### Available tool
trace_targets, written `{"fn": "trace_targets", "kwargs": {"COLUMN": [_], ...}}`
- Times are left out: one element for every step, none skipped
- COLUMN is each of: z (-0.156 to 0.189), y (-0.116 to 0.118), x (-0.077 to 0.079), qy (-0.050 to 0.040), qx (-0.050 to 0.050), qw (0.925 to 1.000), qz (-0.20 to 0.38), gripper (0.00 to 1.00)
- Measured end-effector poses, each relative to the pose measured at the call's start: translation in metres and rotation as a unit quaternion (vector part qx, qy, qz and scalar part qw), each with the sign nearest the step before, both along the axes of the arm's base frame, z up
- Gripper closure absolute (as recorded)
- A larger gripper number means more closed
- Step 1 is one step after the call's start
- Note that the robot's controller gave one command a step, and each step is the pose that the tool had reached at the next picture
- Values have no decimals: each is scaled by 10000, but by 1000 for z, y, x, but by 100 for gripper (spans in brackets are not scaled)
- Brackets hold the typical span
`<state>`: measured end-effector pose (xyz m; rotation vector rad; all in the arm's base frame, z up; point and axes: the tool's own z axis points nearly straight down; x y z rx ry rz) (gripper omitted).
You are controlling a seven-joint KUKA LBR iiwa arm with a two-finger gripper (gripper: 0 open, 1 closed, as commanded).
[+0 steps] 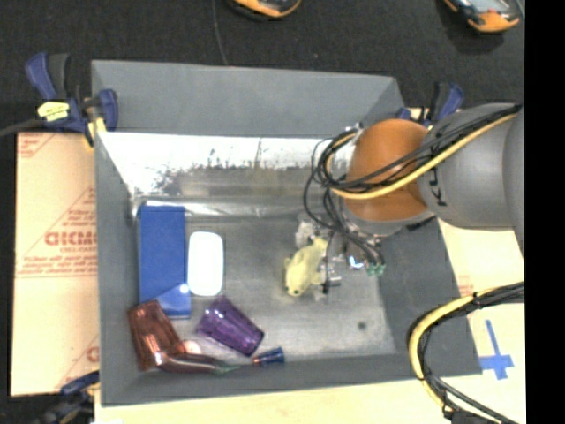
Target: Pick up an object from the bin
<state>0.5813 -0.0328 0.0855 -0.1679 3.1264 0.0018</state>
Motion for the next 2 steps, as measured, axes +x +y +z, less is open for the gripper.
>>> {"fn": "trace_targets", "kwargs": {"z": [-15, -7], "y": [-5, -2], "x": [23, 5], "qy": [-51, -3], "qx": [-14, 6], "qw": [9973, 10000], "qz": [730, 45], "gripper": [0, 100]}}
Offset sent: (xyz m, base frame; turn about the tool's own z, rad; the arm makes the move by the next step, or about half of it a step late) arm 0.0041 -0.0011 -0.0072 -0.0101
